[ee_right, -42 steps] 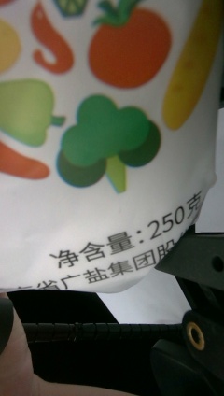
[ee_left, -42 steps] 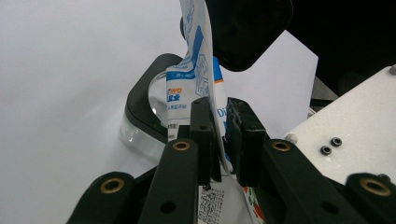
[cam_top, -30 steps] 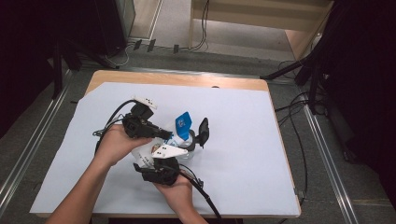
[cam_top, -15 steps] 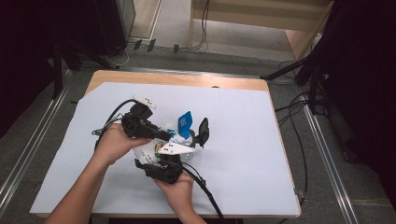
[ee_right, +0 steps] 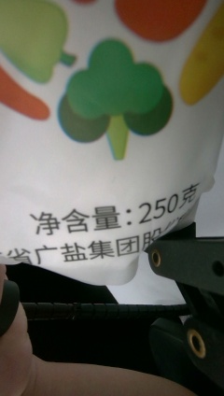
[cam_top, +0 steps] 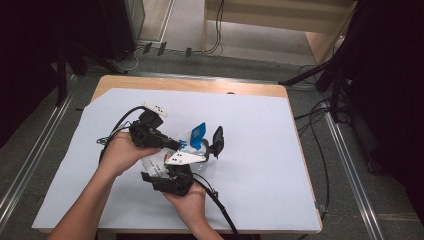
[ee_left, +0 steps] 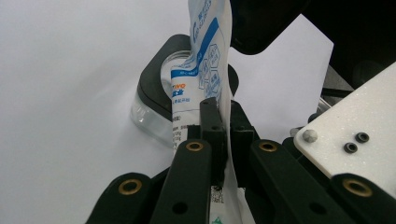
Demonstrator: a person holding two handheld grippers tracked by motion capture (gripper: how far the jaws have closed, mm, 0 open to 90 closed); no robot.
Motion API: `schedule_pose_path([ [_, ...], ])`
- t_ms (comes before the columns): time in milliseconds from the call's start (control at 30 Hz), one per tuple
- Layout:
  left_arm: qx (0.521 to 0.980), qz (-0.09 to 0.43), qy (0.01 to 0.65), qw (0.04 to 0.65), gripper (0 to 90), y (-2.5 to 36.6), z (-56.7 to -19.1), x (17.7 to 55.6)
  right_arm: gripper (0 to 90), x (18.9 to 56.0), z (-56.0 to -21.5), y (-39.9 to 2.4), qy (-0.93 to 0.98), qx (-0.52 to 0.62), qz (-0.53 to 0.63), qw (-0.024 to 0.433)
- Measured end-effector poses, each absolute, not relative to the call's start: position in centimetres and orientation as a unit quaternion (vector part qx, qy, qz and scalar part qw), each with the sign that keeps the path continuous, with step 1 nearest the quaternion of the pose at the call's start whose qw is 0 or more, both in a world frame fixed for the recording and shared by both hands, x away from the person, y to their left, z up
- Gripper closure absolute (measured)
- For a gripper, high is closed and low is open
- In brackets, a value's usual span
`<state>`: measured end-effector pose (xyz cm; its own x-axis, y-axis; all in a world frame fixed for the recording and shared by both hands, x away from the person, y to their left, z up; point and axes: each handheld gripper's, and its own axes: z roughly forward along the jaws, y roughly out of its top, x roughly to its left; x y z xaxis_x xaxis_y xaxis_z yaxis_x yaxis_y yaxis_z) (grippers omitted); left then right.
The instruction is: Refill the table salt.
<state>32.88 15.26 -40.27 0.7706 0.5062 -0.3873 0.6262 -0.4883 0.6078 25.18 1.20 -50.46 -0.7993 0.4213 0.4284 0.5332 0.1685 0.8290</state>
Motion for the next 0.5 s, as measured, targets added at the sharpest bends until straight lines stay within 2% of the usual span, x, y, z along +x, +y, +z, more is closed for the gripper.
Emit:
schedule_pose_path([
  [100, 0.858, -0.079, 0.329, 0.388, 88.2, 15.19, -40.18, 32.88, 64.4, 25.19, -50.44, 1.12, -0.757, -0.319, -0.568, 0.046],
  [500, 0.853, -0.077, 0.323, 0.402, 84.5, 15.38, -39.78, 32.72, 65.0, 25.40, -50.27, 0.72, -0.727, -0.341, -0.591, 0.075],
])
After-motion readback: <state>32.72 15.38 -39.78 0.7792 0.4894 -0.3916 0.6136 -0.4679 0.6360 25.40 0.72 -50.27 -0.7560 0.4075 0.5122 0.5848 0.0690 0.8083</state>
